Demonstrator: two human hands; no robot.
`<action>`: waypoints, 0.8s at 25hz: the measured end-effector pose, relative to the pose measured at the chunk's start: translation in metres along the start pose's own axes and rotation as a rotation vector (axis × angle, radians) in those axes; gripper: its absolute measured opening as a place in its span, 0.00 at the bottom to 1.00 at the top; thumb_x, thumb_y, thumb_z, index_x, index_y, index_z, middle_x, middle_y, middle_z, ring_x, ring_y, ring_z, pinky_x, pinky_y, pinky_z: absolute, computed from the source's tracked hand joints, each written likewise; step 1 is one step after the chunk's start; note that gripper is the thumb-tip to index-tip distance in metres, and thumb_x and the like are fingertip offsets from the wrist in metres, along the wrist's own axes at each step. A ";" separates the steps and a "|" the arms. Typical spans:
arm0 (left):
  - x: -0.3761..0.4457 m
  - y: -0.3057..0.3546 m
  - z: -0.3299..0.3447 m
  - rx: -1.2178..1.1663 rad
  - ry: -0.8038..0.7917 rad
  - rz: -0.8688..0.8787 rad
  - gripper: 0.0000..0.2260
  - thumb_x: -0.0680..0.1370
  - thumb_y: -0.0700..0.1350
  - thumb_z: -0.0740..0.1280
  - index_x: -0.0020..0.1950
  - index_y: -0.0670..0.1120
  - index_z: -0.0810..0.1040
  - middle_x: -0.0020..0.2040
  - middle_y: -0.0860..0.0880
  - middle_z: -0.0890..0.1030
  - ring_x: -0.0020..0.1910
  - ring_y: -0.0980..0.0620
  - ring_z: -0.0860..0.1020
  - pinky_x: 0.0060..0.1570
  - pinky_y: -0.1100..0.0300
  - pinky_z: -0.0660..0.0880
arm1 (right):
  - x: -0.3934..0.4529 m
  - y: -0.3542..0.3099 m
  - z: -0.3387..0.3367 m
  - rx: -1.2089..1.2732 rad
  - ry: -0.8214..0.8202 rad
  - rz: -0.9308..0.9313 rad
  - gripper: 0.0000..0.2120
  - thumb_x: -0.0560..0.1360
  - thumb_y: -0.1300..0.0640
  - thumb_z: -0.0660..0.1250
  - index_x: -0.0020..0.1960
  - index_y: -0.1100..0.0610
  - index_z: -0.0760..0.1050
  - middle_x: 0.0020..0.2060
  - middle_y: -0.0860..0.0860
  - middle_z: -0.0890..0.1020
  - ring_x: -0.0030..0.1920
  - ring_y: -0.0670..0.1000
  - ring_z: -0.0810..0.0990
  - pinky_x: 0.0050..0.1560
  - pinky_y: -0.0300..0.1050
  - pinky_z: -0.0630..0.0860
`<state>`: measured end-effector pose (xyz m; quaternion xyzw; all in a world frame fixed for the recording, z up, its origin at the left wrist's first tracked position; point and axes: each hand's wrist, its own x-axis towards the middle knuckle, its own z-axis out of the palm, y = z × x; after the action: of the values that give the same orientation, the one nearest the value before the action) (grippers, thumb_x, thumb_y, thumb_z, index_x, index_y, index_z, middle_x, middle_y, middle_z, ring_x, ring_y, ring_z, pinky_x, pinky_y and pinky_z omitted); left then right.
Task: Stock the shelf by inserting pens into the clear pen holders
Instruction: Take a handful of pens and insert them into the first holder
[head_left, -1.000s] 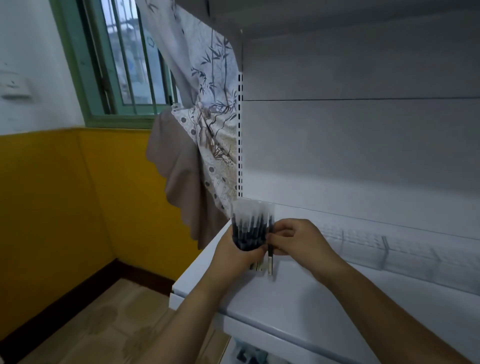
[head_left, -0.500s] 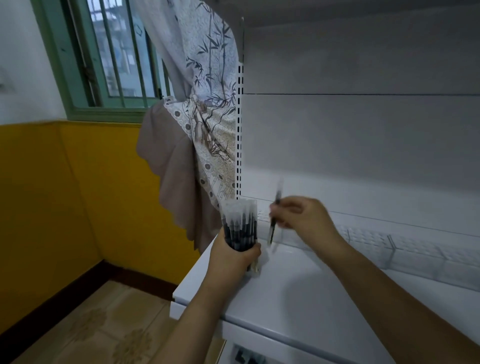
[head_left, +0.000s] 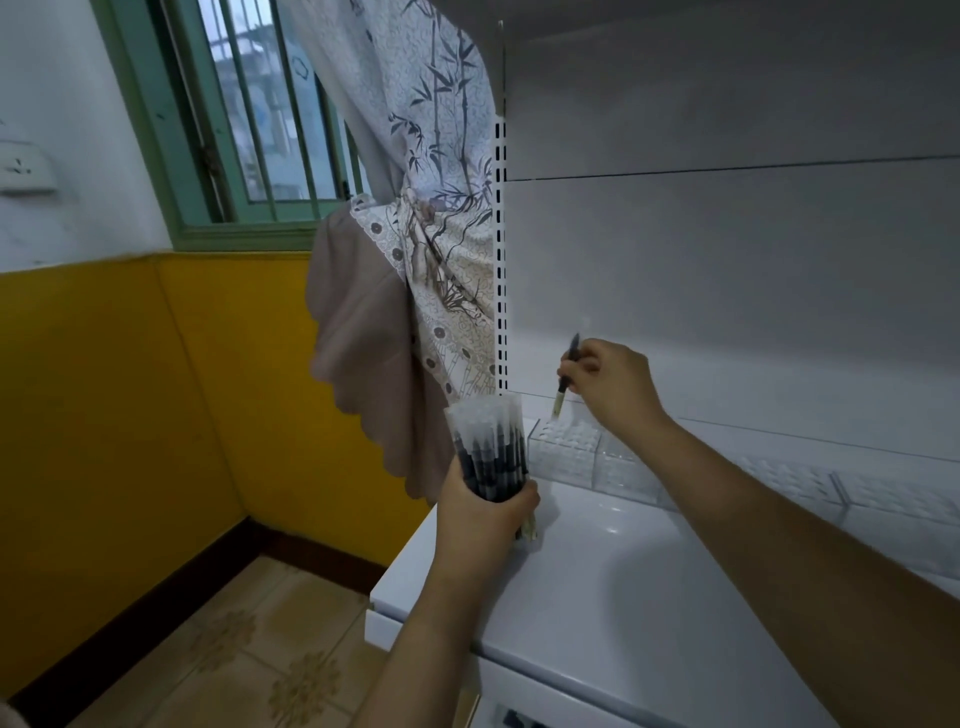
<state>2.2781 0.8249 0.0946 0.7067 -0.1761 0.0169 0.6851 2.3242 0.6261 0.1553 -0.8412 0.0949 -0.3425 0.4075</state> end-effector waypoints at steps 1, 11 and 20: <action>-0.001 0.001 0.001 0.010 -0.011 -0.003 0.24 0.73 0.40 0.74 0.61 0.56 0.66 0.48 0.66 0.72 0.44 0.64 0.74 0.37 0.78 0.71 | 0.002 0.001 -0.002 0.024 -0.019 0.008 0.05 0.75 0.59 0.71 0.48 0.60 0.82 0.42 0.54 0.86 0.44 0.52 0.86 0.53 0.49 0.82; -0.001 0.004 0.001 0.020 -0.019 0.005 0.24 0.73 0.41 0.74 0.61 0.57 0.66 0.48 0.67 0.71 0.44 0.66 0.73 0.41 0.76 0.70 | -0.008 0.015 0.009 -0.305 -0.233 -0.017 0.10 0.79 0.51 0.67 0.53 0.57 0.80 0.49 0.53 0.84 0.50 0.53 0.81 0.44 0.41 0.69; 0.000 0.003 0.000 -0.012 -0.022 0.003 0.24 0.73 0.40 0.75 0.60 0.57 0.68 0.49 0.64 0.75 0.46 0.65 0.75 0.41 0.73 0.76 | -0.042 -0.001 -0.007 -0.149 -0.423 0.048 0.07 0.79 0.53 0.67 0.53 0.54 0.79 0.49 0.52 0.86 0.40 0.41 0.82 0.42 0.40 0.77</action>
<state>2.2768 0.8246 0.0974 0.7023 -0.1848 0.0088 0.6874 2.2881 0.6407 0.1380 -0.9196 0.0521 -0.1406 0.3632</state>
